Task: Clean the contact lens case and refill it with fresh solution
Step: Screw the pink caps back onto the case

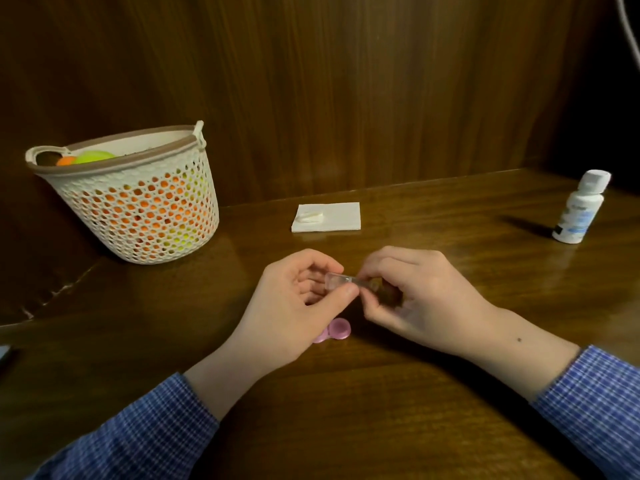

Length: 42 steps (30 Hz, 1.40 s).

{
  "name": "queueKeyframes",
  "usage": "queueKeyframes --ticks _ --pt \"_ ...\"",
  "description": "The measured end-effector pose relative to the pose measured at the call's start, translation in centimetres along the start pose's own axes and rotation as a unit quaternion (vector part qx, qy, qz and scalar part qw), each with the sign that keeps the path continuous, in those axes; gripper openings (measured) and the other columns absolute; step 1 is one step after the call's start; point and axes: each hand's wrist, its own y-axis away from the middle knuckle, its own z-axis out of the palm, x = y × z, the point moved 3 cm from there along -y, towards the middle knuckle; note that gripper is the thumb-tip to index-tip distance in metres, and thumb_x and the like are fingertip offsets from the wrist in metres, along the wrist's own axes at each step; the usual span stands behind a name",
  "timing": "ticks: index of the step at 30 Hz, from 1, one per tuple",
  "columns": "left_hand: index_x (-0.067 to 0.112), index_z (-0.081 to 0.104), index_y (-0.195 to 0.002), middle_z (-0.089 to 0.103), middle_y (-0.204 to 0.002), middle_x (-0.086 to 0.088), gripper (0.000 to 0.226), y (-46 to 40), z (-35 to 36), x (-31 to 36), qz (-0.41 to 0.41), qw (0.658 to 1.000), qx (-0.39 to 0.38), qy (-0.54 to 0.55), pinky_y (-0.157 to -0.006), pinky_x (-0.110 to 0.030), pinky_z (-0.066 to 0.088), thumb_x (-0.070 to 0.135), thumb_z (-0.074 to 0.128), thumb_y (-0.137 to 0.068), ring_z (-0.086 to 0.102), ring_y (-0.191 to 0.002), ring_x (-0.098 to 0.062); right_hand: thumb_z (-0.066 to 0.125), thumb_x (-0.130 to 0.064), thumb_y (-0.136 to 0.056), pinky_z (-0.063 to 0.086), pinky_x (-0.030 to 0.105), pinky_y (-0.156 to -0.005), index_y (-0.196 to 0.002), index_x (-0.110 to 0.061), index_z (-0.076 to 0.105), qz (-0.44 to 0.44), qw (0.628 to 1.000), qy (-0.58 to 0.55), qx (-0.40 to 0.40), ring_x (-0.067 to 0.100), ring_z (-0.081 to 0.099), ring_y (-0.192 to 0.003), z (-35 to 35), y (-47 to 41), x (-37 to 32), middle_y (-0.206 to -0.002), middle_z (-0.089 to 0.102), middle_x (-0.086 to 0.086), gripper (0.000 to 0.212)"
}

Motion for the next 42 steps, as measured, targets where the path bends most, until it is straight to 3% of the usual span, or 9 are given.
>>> queueKeyframes --ticks 8,13,15,18,24,28,30,37,42 --pt "0.026 0.071 -0.108 0.077 -0.098 0.003 0.024 -0.1 -0.1 0.1 0.004 1.000 -0.009 0.017 -0.072 -0.056 0.062 0.026 0.078 -0.086 0.077 -0.082 -0.029 0.074 -0.017 -0.091 0.059 0.032 -0.067 -0.098 -0.002 0.076 -0.006 0.999 -0.029 0.042 0.018 0.071 -0.079 0.2 0.1 0.4 -0.093 0.075 0.006 0.016" --pt "0.024 0.065 -0.121 0.075 -0.113 0.005 0.038 -0.5 -0.9 0.0 -0.001 0.996 -0.044 0.074 -0.087 -0.028 0.061 0.012 0.078 -0.087 0.074 -0.106 -0.017 0.073 -0.012 -0.090 0.057 0.026 -0.068 -0.102 -0.005 0.073 0.101 0.973 -0.151 0.140 0.015 0.066 -0.080 -0.3 0.0 1.7 -0.096 0.071 0.003 0.014" --pt "0.025 0.060 -0.128 0.074 -0.118 0.005 0.048 -0.8 -1.0 -0.2 -0.013 0.994 -0.060 0.094 -0.089 -0.025 0.059 0.010 0.078 -0.086 0.072 -0.111 -0.016 0.073 -0.013 -0.090 0.059 0.034 -0.070 -0.102 -0.008 0.072 0.167 0.951 -0.202 0.164 0.018 0.067 -0.082 -0.1 0.0 2.2 -0.098 0.071 0.002 0.014" --pt "0.030 0.053 -0.134 0.074 -0.121 0.004 0.061 -1.0 -0.9 -0.5 -0.043 0.988 -0.080 0.125 -0.092 -0.031 0.060 0.015 0.080 -0.081 0.072 -0.113 -0.018 0.074 -0.027 -0.087 0.059 0.049 -0.072 -0.103 -0.012 0.073 0.209 0.922 -0.300 0.129 0.025 0.068 -0.083 0.4 0.0 2.6 -0.098 0.073 0.003 0.022" --pt "0.028 0.046 -0.140 0.073 -0.125 -0.001 0.075 -1.1 -1.1 -0.7 -0.060 0.979 -0.094 0.170 -0.097 -0.039 0.058 0.004 0.082 -0.078 0.071 -0.116 -0.022 0.078 -0.023 -0.089 0.060 0.047 -0.077 -0.100 -0.012 0.077 0.195 0.921 -0.332 0.054 0.031 0.069 -0.088 0.8 -0.3 2.7 -0.096 0.075 0.007 0.015" --pt "0.031 0.042 -0.142 0.073 -0.124 -0.008 0.081 -0.9 -0.5 -0.5 -0.051 0.977 -0.127 0.162 -0.094 -0.033 0.059 -0.002 0.082 -0.078 0.072 -0.114 -0.026 0.067 -0.031 -0.093 0.057 0.046 -0.075 -0.077 -0.014 0.075 0.282 0.869 -0.394 0.095 0.037 0.064 -0.071 1.0 -0.5 3.2 -0.076 0.071 0.016 0.024" --pt "0.033 0.042 -0.142 0.072 -0.123 -0.011 0.084 -0.9 -0.2 -0.6 -0.048 0.977 -0.142 0.155 -0.092 -0.034 0.059 -0.004 0.081 -0.079 0.072 -0.113 -0.028 0.064 -0.033 -0.096 0.058 0.040 -0.074 -0.071 -0.014 0.074 0.339 0.830 -0.437 0.070 0.026 0.063 -0.063 1.4 -0.5 3.4 -0.075 0.075 0.011 0.033" --pt "0.034 0.044 -0.143 0.073 -0.127 -0.008 0.081 -1.6 -1.6 -1.3 -0.057 0.979 -0.114 0.162 -0.101 -0.045 0.056 0.003 0.085 -0.079 0.069 -0.120 -0.026 0.069 -0.045 -0.089 0.054 0.025 -0.060 -0.084 -0.018 0.075 0.402 0.762 -0.504 0.054 0.012 0.061 -0.060 2.0 -0.4 3.8 -0.069 0.071 -0.004 0.028" --pt "0.036 0.049 -0.139 0.074 -0.125 -0.007 0.082 -2.2 -3.8 -2.6 -0.070 0.980 -0.051 0.179 -0.100 -0.048 0.056 0.002 0.086 -0.075 0.070 -0.119 -0.025 0.080 -0.018 -0.086 0.061 0.028 -0.071 -0.095 -0.017 0.072 0.379 0.858 -0.346 -0.023 0.017 0.070 -0.072 2.6 0.3 3.7 -0.083 0.076 0.004 0.013"
